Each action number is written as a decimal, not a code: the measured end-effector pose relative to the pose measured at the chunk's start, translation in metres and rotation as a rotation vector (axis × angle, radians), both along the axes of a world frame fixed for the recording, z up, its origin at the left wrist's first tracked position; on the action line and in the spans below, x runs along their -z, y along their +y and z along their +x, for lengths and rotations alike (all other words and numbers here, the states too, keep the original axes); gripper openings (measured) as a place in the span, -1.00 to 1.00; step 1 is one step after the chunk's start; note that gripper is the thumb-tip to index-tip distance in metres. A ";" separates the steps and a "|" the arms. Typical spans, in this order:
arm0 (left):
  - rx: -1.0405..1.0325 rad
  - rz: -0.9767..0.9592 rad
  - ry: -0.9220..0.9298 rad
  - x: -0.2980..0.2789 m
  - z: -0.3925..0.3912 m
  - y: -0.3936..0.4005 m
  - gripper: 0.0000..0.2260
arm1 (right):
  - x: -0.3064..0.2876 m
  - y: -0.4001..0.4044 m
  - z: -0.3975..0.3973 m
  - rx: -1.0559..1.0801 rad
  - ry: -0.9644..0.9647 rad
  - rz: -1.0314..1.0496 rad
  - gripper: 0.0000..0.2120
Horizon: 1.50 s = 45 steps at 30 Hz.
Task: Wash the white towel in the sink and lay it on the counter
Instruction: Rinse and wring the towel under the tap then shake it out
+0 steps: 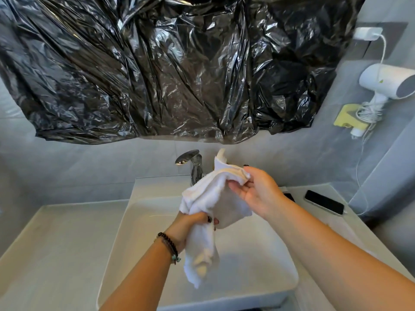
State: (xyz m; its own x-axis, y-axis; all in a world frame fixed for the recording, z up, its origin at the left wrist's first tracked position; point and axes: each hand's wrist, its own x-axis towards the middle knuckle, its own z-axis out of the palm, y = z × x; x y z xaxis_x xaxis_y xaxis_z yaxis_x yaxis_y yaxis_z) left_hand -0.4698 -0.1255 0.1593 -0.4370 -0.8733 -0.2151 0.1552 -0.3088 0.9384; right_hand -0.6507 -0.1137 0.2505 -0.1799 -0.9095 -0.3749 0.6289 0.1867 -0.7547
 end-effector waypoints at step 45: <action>0.401 -1.118 -1.483 0.010 -0.012 -0.053 -0.67 | 0.114 -0.026 -0.010 -0.872 1.221 0.134 -0.55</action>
